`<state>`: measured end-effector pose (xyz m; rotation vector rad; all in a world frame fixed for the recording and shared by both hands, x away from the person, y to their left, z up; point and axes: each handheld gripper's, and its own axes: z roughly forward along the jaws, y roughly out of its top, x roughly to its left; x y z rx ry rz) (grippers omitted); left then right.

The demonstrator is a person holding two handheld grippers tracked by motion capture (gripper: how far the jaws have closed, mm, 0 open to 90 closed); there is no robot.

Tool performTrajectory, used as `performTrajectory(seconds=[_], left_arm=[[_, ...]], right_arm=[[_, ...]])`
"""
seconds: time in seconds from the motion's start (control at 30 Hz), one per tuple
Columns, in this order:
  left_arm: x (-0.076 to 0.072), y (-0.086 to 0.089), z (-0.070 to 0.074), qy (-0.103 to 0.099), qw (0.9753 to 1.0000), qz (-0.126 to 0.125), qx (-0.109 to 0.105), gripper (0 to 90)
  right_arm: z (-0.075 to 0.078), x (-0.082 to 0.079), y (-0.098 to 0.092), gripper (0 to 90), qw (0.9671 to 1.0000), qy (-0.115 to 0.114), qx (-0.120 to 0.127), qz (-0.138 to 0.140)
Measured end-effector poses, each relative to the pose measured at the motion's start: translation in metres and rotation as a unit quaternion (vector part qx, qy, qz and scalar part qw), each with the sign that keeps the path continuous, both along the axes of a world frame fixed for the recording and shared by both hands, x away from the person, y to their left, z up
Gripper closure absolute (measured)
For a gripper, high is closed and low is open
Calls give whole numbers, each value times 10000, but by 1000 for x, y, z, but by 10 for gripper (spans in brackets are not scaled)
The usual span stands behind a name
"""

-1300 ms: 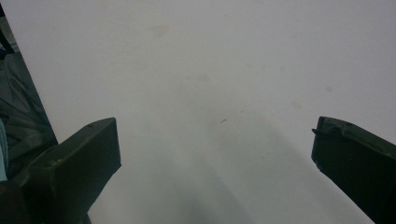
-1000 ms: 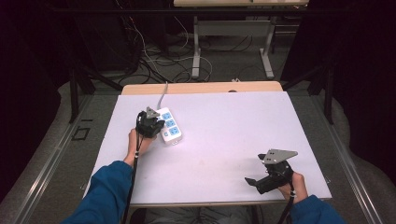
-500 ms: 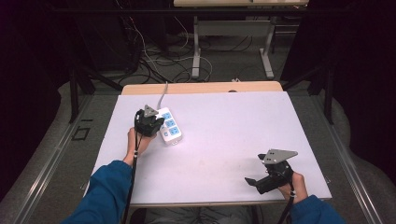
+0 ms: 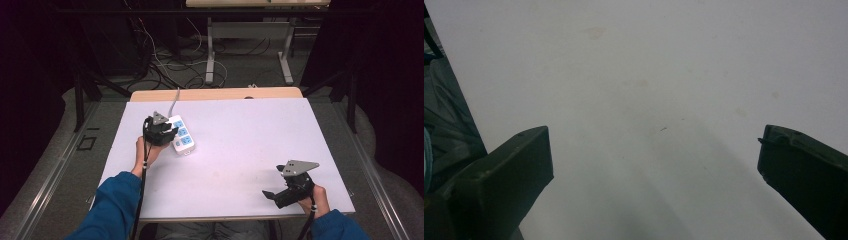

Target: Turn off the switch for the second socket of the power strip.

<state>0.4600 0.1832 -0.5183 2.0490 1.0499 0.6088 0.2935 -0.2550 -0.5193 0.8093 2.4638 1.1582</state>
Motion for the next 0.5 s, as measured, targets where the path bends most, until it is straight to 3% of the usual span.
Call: performTrajectory(seconds=[0.07,0.2,0.27,0.4,0.5], left_arm=[[0,-1,1,72,10000,12,32,423],[-1,-1,2,97,9999,37,99,200],[-2,-2,3,84,9999,13,54,148],[-4,-2,5,129,9998,-1,157,21],[-7,-1,7,147,9997,-37,167,2]], right_arm=[[0,0,0,6,10000,24,-6,17],[0,0,0,6,10000,-12,25,-18],[0,0,0,6,10000,8,5,-2],[0,0,1,6,10000,16,42,-17],[0,-1,1,6,10000,27,25,-11]])
